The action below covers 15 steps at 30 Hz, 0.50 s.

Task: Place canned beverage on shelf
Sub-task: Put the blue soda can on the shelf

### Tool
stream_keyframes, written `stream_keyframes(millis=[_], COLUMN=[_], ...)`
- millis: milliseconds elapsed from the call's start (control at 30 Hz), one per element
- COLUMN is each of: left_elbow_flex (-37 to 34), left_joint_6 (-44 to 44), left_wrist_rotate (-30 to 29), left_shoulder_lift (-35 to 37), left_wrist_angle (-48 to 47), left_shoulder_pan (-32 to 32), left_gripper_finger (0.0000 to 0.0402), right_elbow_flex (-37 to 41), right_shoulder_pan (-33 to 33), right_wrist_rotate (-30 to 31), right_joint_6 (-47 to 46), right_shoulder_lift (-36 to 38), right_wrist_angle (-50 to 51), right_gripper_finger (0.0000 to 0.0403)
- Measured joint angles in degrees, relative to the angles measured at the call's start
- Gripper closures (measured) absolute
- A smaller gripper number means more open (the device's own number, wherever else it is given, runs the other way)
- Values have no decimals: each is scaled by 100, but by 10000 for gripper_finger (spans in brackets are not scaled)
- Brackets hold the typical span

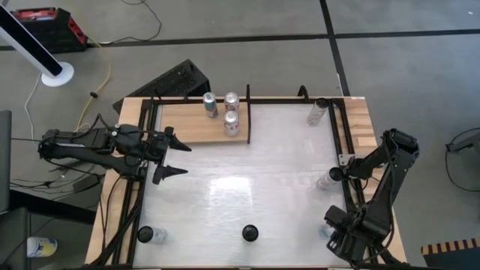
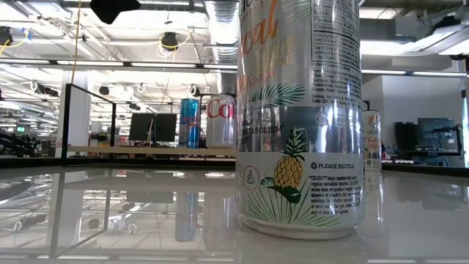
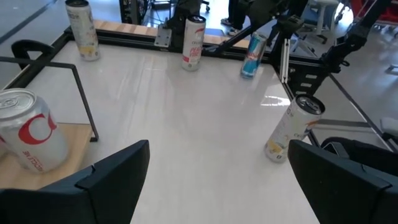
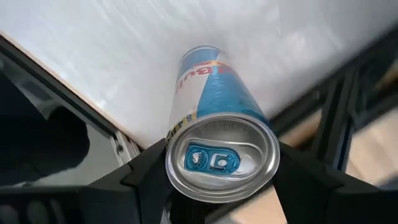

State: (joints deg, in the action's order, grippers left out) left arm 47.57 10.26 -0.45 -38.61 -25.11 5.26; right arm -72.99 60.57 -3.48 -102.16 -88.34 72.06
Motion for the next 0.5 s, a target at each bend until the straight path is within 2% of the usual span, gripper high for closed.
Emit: stream_keyframes(millis=[333, 500], left_elbow_flex=[0, 7], left_joint_6=[101, 81], left_wrist_rotate=[2, 101], left_shoulder_lift=[-40, -223], left_wrist_angle=[20, 103], left_shoulder_pan=[0, 0], left_gripper_finger=[36, 36], right_elbow_flex=[-712, -959], right_shoulder_pan=[-399, -800], right_wrist_rotate=[1112, 1549], right_joint_6=[937, 1651], right_shoulder_lift=[-10, -10], right_wrist_angle=[756, 1046], right_gripper_finger=[142, 142])
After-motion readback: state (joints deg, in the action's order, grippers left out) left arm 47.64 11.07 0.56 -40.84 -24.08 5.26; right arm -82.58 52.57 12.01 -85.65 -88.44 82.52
